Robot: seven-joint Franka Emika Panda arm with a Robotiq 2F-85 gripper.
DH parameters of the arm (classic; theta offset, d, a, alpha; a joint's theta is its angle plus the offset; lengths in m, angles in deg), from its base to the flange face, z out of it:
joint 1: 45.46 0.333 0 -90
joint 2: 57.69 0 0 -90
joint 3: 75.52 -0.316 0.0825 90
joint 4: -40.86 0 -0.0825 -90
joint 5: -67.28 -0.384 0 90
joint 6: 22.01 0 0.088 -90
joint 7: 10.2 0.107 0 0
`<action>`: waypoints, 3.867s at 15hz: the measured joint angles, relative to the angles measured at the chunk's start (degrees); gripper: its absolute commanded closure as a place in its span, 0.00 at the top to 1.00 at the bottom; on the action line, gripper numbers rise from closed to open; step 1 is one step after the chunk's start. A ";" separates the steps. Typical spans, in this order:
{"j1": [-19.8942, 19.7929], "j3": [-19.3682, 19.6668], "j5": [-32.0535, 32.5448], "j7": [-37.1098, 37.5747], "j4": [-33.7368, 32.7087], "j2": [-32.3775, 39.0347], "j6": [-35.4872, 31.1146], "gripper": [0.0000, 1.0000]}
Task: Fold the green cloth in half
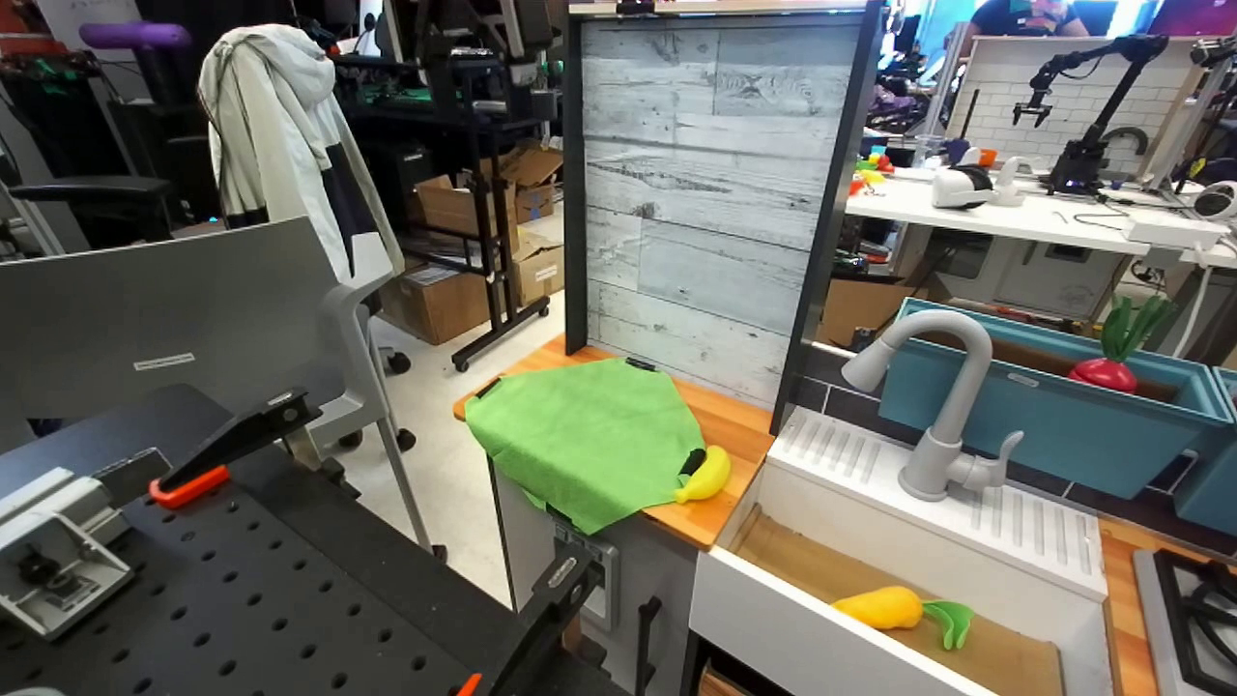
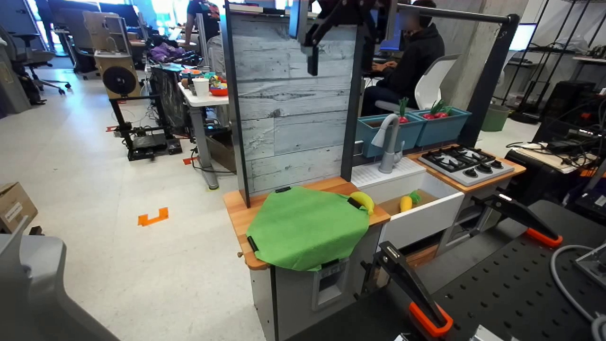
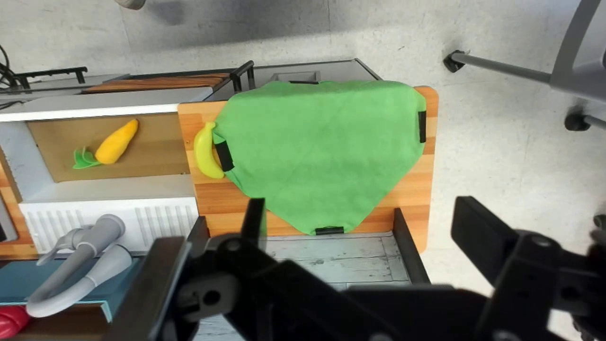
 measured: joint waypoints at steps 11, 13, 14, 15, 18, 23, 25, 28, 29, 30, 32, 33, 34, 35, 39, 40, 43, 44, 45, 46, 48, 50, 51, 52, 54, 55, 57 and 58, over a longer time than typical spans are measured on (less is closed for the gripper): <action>1.32 0.28 1.02 1.21 -3.02 3.99 0.03 1.00; 2.20 0.30 1.03 1.59 -3.12 5.34 -0.66 1.00; 2.85 0.29 1.03 1.70 -3.31 6.57 -1.30 1.00; 3.58 0.30 1.02 1.96 -3.68 8.25 -2.32 1.00; 6.00 0.78 1.04 3.63 -6.09 14.69 -5.60 1.00; 9.98 3.72 1.01 4.49 -12.99 26.38 -9.53 1.00; 11.13 4.90 0.93 4.52 -16.21 30.73 -9.73 1.00; 12.46 6.19 0.85 4.52 -21.42 37.06 -9.68 1.00; 12.85 6.51 0.84 4.52 -23.24 39.09 -9.60 1.00; 13.23 6.74 0.84 4.52 -25.03 41.05 -9.51 1.00; 14.02 7.19 0.84 4.52 -28.70 44.80 -9.23 1.00; 14.45 7.40 0.84 4.52 -30.57 46.57 -8.80 1.00; 14.88 7.57 0.84 4.52 -32.35 48.21 -8.36 1.00; 15.35 7.80 0.84 4.48 -34.08 49.80 -7.99 1.00; 17.26 8.73 0.85 4.44 -40.79 55.33 -4.33 1.00; 17.64 8.87 0.86 4.44 -42.45 56.58 -3.32 1.00; 18.58 9.12 0.88 4.41 -47.71 60.05 0.09 1.00; 18.82 9.17 0.88 4.41 -49.34 61.04 1.01 1.00; 19.01 9.18 0.88 4.40 -50.96 61.97 2.05 1.00; 19.13 9.19 0.88 4.39 -52.47 62.80 2.96 1.00; 19.23 9.21 0.90 4.37 -55.28 64.35 4.61 1.00; 19.24 9.27 0.90 4.33 -57.72 65.73 5.78 0.81; 19.24 9.33 0.90 4.27 -58.81 66.35 6.48 0.65; 19.24 9.40 0.90 4.25 -59.80 66.95 6.99 0.61; 19.24 9.58 0.90 4.22 -61.59 68.11 7.63 0.43; 19.24 9.65 0.90 4.21 -62.41 68.66 7.90 0.33; 19.24 9.76 0.90 4.18 -64.02 69.69 8.89 0.20; 19.25 9.77 0.90 4.16 -64.86 70.14 9.36 0.12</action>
